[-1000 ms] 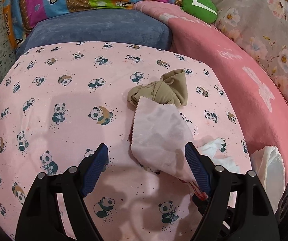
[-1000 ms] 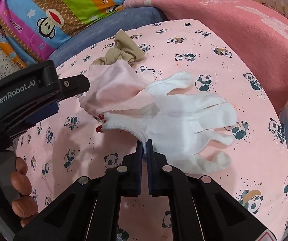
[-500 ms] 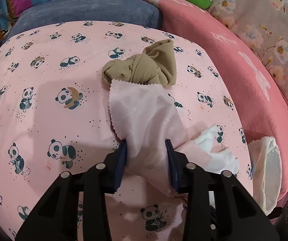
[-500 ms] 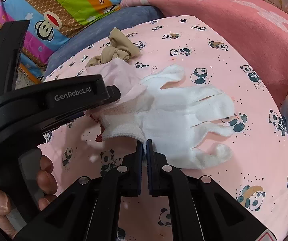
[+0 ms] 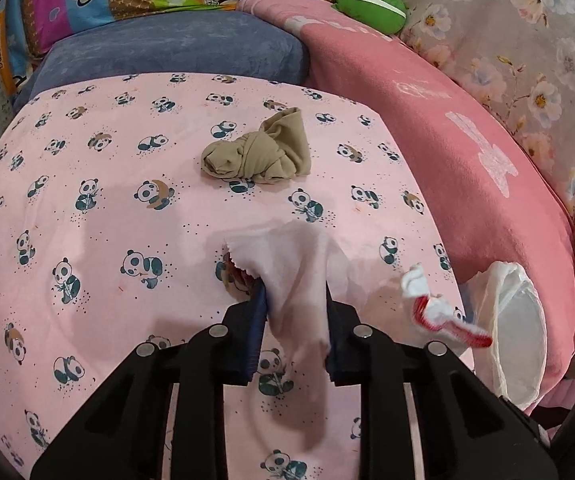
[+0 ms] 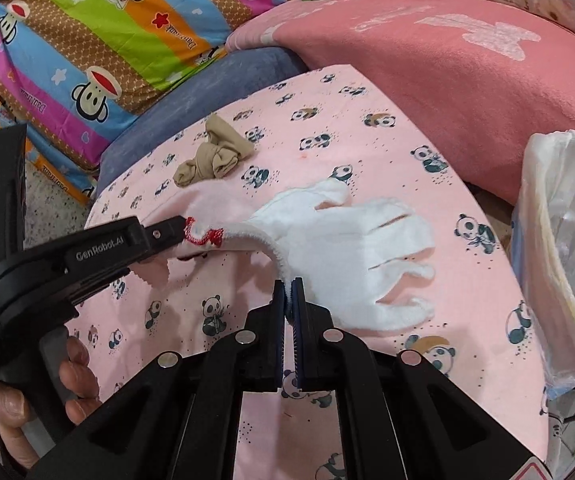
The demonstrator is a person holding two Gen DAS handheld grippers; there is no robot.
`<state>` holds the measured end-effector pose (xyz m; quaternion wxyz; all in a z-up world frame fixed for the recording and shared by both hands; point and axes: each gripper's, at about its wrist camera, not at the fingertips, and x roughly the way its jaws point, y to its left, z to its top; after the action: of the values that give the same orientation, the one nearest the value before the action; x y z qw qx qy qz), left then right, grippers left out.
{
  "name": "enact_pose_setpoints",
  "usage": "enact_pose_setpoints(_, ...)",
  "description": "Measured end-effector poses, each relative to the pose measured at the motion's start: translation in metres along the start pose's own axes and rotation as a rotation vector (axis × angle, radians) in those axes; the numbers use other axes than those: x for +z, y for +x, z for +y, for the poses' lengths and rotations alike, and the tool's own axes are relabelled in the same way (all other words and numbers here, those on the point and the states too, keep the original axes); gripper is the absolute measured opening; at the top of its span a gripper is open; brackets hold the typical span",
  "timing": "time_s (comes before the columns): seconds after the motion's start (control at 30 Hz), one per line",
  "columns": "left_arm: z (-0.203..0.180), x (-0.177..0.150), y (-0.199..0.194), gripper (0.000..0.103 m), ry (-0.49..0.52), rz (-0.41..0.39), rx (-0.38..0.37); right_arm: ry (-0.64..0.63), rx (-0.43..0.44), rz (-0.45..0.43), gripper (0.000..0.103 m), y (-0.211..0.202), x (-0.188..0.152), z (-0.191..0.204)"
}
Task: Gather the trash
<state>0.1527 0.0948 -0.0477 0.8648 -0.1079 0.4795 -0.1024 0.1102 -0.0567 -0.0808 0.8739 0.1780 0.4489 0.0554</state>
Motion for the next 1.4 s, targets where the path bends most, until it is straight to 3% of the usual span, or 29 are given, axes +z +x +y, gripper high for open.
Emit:
enact_pose_setpoints(0.07, -0.012, -0.002, -0.008, 0.011, 0.026, -0.012, 0.003, 0.011, 0.004, -0.031, 0.005, -0.014, 0.004, -0.006)
enact_pose_setpoints(0.37, -0.075, -0.014, -0.046, 0.009, 0.149, -0.079, -0.037, 0.065, 0.015, -0.192, 0.005, -0.089, 0.022, -0.039)
enact_pose_setpoints(0.87, -0.161, -0.040, -0.064, 0.006, 0.315, -0.106, -0.111, 0.154, -0.002, -0.338, 0.005, -0.173, 0.026, -0.100)
enact_pose_setpoints(1.03, -0.175, -0.047, -0.064, 0.006, 0.334, -0.096, -0.127, 0.186, -0.012, -0.357, 0.005, -0.185, 0.023, -0.115)
enact_pose_setpoints(1.2, -0.162, -0.050, -0.054, 0.007, 0.303, -0.068, -0.098, 0.202, -0.011, -0.359, 0.005, -0.190, 0.019, -0.125)
enact_pose_setpoints(1.23, -0.156, -0.050, -0.051, 0.009, 0.288, -0.060, -0.082, 0.202, -0.011, -0.359, 0.005, -0.190, 0.018, -0.125)
enact_pose_setpoints(1.3, -0.143, -0.050, -0.044, 0.030, 0.265, -0.039, -0.068, 0.198, -0.006, -0.355, 0.005, -0.188, 0.017, -0.124)
enact_pose_setpoints(1.33, -0.134, -0.050, -0.041, 0.055, 0.246, -0.037, -0.048, 0.198, -0.005, -0.354, 0.005, -0.187, 0.017, -0.124)
enact_pose_setpoints(1.37, -0.125, -0.050, -0.040, 0.069, 0.231, -0.050, -0.020, 0.196, -0.003, -0.351, 0.005, -0.185, 0.018, -0.124)
enact_pose_setpoints(1.4, -0.120, -0.051, -0.041, 0.072, 0.224, -0.064, 0.003, 0.194, 0.005, -0.344, 0.005, -0.183, 0.018, -0.122)
